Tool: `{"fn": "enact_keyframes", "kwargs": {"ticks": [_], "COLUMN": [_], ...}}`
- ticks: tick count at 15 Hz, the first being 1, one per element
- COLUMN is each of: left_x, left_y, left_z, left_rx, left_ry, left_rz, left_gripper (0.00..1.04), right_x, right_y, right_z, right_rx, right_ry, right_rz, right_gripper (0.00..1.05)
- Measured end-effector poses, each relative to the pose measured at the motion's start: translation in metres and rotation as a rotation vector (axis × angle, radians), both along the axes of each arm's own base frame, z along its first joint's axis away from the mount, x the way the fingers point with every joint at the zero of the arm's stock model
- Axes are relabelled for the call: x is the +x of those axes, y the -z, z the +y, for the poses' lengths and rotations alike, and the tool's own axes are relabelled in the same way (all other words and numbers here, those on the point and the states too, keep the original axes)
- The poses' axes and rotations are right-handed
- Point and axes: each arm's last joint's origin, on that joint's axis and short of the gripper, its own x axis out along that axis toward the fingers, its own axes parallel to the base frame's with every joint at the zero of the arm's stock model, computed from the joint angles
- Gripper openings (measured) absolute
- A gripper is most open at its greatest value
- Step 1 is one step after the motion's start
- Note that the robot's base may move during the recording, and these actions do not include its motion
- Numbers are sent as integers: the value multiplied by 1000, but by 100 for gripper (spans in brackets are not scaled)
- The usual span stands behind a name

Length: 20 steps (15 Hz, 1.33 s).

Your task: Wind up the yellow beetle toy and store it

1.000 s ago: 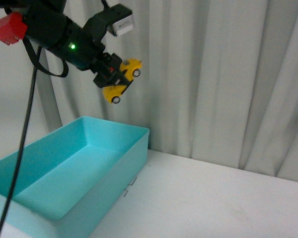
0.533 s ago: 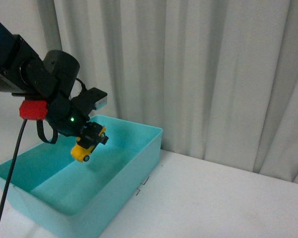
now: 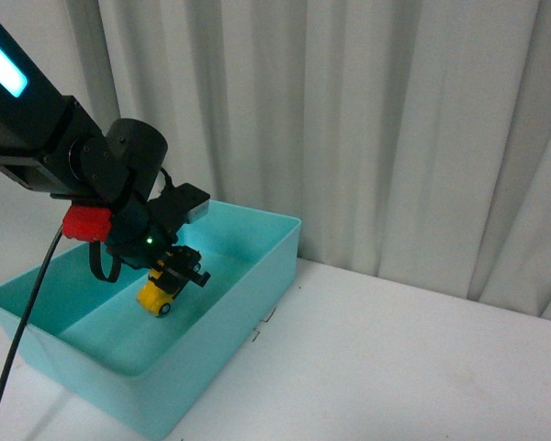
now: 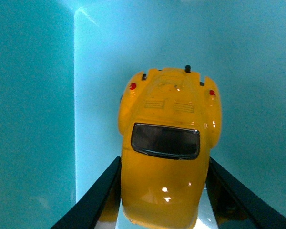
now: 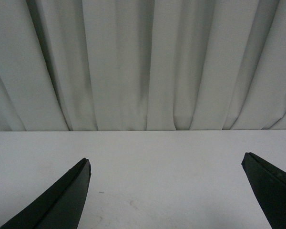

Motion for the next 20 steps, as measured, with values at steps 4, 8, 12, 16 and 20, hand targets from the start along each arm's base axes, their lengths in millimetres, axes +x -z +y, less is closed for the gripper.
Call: {"fn": "enact_keyframes", "kwargs": {"ticks": [4,8,12,16,20], "left_x": [-2,-17,-78,-166,-201], "left_y": [-4,-81,-145,-160,-110], "left_z": [-3,-4,-6,-54,-74], "left_rx": [-42,-105,-141,-238,-293], "left_ry": [45,119,151,161,107], "left_rz": [6,-256,-445,-1029,-962], "left_gripper": [92,98,98,53,4], "right_x": [0,0,0,0,0], "right_y": [0,0,0,0,0], "right_z": [0,0,0,0,0], "right_rx": [0,0,0,0,0], "right_ry": [0,0,0,0,0], "right_rz": [0,0,0,0,0], "right_gripper": [98,98,98,98,98]}}
